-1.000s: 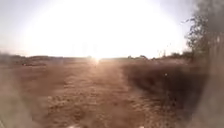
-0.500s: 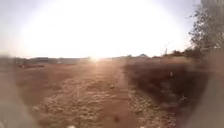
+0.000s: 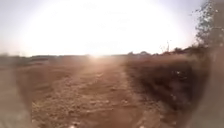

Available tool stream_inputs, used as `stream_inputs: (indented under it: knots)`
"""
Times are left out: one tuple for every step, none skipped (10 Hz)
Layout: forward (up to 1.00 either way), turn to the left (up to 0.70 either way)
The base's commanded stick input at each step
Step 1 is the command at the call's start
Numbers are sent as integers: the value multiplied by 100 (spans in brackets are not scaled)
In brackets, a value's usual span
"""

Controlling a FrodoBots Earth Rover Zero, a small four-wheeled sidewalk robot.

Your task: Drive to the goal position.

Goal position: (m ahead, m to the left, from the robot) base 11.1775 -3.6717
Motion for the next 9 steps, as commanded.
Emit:
stream_inputs:
  knots:
    - [70,0]
    - [70,0]
    - [70,0]
    - [70,0]
    - [70,0]
    - [70,0]
    - [70,0]
    - [70,0]
    - [70,0]
